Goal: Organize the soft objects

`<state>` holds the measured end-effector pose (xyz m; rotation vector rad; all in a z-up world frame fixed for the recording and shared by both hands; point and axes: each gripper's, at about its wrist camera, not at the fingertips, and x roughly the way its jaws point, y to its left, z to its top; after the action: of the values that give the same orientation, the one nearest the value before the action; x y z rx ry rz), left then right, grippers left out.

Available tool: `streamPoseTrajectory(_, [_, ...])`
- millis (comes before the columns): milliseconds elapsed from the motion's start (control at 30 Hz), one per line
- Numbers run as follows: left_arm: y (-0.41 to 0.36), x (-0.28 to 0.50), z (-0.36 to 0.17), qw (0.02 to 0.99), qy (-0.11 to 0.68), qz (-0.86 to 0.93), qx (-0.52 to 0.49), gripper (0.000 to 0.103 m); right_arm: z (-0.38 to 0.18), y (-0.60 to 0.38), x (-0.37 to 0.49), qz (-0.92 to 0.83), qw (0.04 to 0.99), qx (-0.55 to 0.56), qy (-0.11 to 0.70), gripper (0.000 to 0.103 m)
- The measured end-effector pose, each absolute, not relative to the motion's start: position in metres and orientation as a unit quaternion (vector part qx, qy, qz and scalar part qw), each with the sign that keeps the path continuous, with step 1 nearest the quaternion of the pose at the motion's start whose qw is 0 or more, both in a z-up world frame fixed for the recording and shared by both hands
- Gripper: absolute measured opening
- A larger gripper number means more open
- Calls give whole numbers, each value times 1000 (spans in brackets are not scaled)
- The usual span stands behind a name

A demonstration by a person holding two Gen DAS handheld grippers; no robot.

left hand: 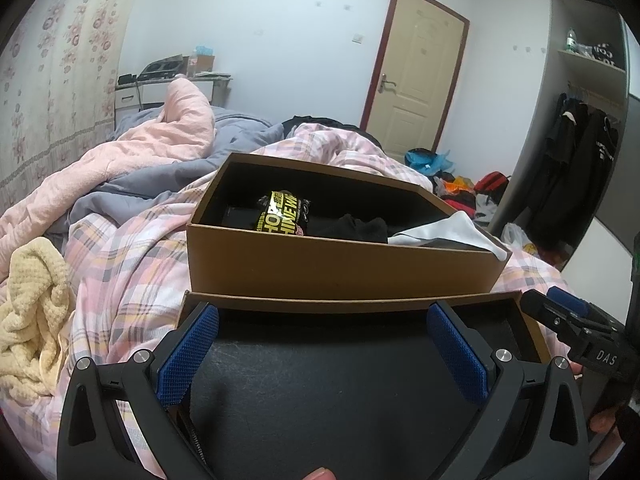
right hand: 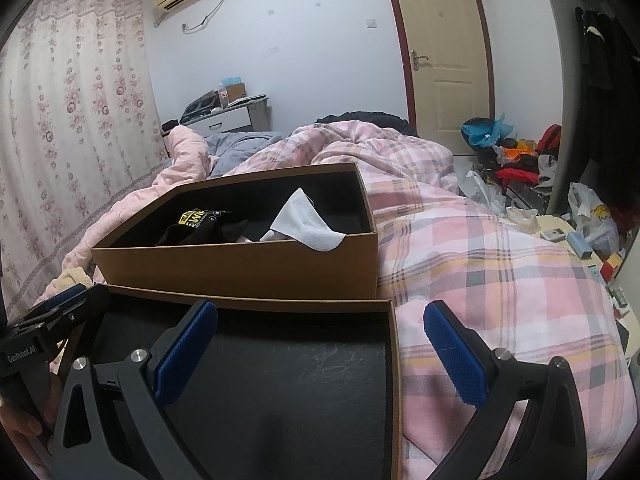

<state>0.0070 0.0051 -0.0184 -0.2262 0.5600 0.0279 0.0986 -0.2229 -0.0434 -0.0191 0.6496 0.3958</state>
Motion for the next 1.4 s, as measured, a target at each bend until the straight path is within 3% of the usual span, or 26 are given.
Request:
streamPoseTrajectory(1100, [3, 8, -18, 953, 278, 9, -116, 103, -45, -220, 98, 195, 929, -3, 316, 102])
streamPoseTrajectory(1400, [28, -8, 1, 953, 238, -20, -186, 103, -36, -217, 103, 241, 911, 21, 332, 102])
